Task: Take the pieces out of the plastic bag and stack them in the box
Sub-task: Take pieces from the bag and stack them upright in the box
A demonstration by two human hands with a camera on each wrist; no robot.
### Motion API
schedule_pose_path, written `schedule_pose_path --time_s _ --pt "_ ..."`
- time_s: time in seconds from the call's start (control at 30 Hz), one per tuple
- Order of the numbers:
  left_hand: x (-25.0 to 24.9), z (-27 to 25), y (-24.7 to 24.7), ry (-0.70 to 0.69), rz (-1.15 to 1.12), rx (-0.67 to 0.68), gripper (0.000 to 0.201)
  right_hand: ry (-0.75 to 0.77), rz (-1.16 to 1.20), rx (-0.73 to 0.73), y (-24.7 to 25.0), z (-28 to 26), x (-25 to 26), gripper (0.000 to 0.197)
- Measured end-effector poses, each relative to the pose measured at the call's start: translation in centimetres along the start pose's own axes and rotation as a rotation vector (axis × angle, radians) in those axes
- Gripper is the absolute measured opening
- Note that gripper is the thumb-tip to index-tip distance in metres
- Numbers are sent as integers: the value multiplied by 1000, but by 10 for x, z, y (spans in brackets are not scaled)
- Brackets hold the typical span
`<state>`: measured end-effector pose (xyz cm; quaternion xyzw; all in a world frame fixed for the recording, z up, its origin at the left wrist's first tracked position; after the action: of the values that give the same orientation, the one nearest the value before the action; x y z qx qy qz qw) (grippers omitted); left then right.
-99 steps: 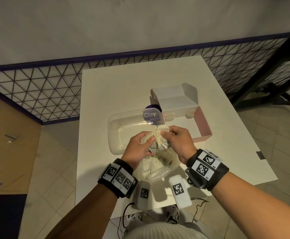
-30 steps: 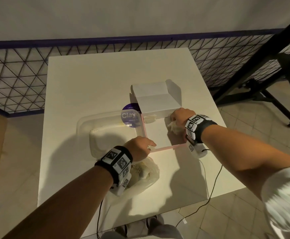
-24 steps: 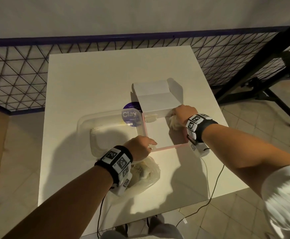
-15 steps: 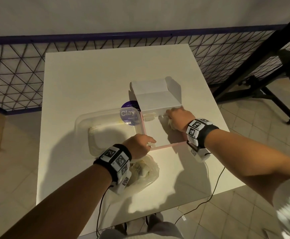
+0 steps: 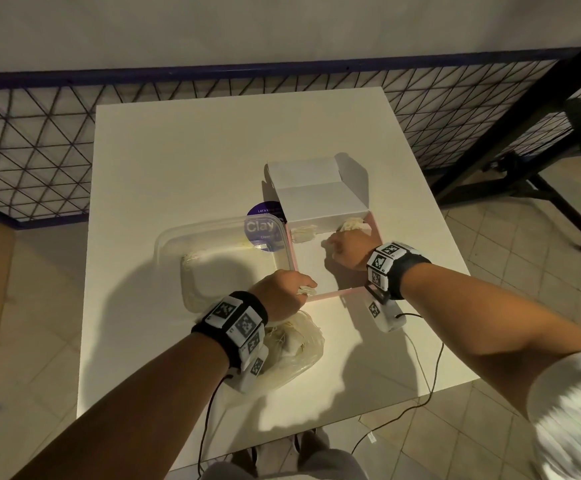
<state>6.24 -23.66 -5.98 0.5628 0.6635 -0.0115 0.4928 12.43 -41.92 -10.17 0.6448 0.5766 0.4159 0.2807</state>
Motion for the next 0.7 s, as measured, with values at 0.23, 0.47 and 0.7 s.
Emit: schedule_pose_path --time_s 0.23,0.47,0.7 --pt "0 -2 0 -16 -64 -34 34 -111 105 47 3 -12 12 29" --pt "-8 -23 34 -33 -442 -154 26 2 446 -174 28 -31 28 27" --pt "16 -75 52 68 -1010 -172 20 175 938 -170 35 -101 119 22"
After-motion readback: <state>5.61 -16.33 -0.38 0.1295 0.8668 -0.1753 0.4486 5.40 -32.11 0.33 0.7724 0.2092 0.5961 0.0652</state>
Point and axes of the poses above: each hand's wrist, its own z-axis towards the middle knuckle, its own y-axis out of the back of the hand, x = y × z, the point moved 6 cm from there along z, towards the middle knuckle, and after that the axes turned 2 degrees about y, right-handed, at the moved point
